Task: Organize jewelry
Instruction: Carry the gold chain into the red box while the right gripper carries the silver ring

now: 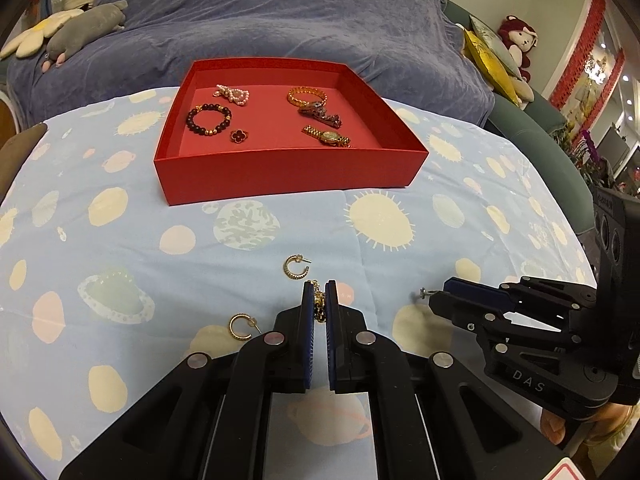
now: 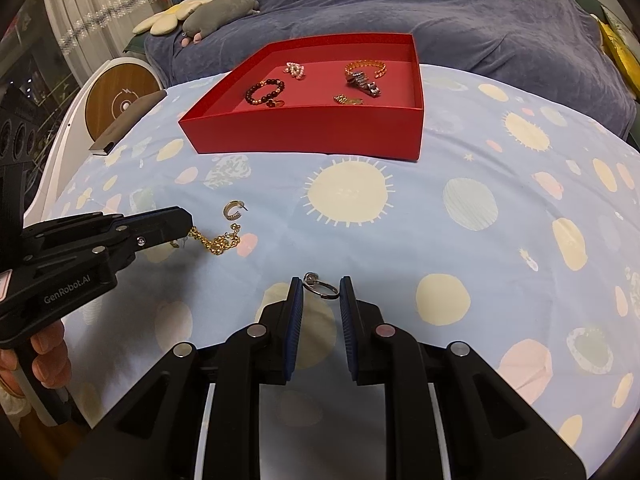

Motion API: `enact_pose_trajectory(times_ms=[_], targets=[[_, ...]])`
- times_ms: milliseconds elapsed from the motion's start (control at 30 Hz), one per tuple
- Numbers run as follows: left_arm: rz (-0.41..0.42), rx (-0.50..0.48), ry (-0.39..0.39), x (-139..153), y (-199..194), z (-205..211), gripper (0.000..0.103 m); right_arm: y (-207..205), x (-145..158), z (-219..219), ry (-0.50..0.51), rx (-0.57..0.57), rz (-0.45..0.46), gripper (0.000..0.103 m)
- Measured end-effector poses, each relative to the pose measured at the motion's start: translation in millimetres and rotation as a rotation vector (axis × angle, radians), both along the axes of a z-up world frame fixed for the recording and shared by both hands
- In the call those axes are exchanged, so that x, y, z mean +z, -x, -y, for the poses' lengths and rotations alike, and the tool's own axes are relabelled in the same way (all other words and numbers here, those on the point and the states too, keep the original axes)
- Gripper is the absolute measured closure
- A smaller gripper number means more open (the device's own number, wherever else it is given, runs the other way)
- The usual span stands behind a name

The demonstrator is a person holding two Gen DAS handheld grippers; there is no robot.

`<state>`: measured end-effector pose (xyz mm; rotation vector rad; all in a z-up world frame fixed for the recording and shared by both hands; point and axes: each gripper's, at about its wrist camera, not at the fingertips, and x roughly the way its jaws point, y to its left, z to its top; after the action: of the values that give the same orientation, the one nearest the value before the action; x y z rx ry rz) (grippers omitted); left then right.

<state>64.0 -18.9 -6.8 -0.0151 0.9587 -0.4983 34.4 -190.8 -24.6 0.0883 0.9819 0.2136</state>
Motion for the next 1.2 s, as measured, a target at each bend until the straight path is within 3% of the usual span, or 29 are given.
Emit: enact_pose_trajectory(times_ms=[233,867,1200], targets=[[-0.008,0.013,-0.006,-1,-2,-3,0.1,0,0,-6,0.001,0.014,-0.002,0.085],[0.124,0.156,0.115,69,-17,-60,0.1,0,26,-26,-0.032,0.043,0.048,0.085],[0.12,0.192,0.166,81,-35,-56,0.1,-8,48,-37,-0.056,0.044,0.096,0.085]])
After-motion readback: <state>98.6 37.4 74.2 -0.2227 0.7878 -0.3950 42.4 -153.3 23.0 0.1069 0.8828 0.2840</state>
